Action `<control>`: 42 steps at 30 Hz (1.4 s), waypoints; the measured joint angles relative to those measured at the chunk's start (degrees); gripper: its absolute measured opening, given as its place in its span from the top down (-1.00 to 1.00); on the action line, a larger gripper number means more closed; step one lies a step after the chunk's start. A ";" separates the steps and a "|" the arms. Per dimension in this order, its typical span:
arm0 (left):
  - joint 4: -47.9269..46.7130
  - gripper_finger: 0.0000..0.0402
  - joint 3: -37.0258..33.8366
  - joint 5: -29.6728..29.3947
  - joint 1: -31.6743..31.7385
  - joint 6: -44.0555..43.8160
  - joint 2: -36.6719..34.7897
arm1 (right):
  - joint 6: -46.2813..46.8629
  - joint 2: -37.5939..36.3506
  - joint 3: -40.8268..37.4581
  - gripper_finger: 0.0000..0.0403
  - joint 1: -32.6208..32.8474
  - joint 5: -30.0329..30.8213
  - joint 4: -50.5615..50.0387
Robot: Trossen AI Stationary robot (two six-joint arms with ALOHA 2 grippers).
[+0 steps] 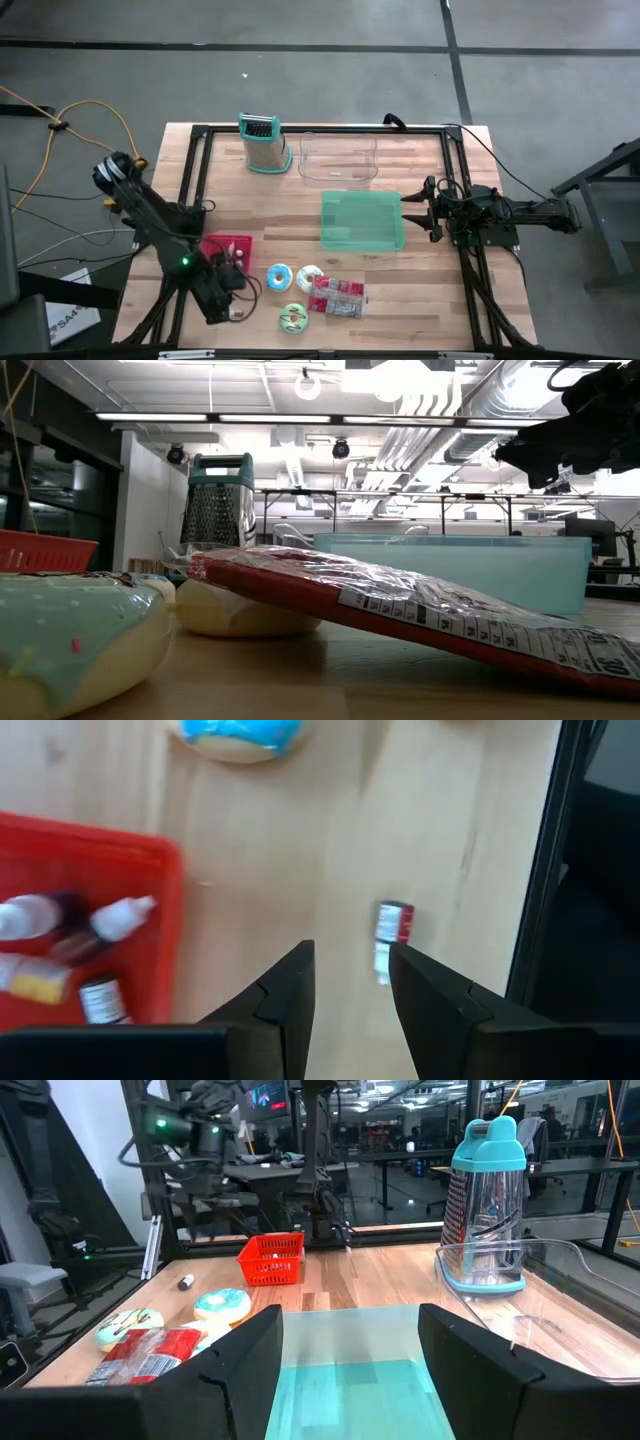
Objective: Pick & Place Food Item
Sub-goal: Put the red food coloring bottle into the red bin
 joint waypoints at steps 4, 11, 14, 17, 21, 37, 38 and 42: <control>2.51 0.37 1.52 0.05 -1.38 -0.36 3.33 | 0.00 0.01 -0.01 -0.11 0.00 -0.01 0.00; 5.00 0.37 1.84 0.09 -2.72 -1.36 5.78 | 0.00 0.01 -0.02 -0.11 0.00 -0.02 -0.01; 5.09 0.37 1.84 0.05 -3.22 -1.74 6.43 | 0.00 0.01 -0.01 -0.11 0.01 0.00 -0.01; 5.11 0.37 1.84 0.00 -3.94 -1.75 7.44 | 0.00 0.01 -0.01 -0.11 0.00 0.00 0.01; 5.39 0.37 1.84 -1.09 -4.80 -1.93 8.87 | 0.00 0.01 0.00 -0.11 -0.01 0.00 -0.01; 8.77 0.37 1.82 -2.44 -6.48 -4.28 14.13 | 0.00 0.01 -0.02 -0.11 0.00 -0.02 -0.01; 8.90 0.37 1.82 -2.46 -6.60 -4.60 14.27 | 0.00 0.01 0.00 -0.11 0.01 0.00 -0.01; 8.86 0.37 1.80 -2.88 -7.31 -5.90 14.60 | 0.00 0.01 -0.01 -0.11 0.00 -0.02 -0.01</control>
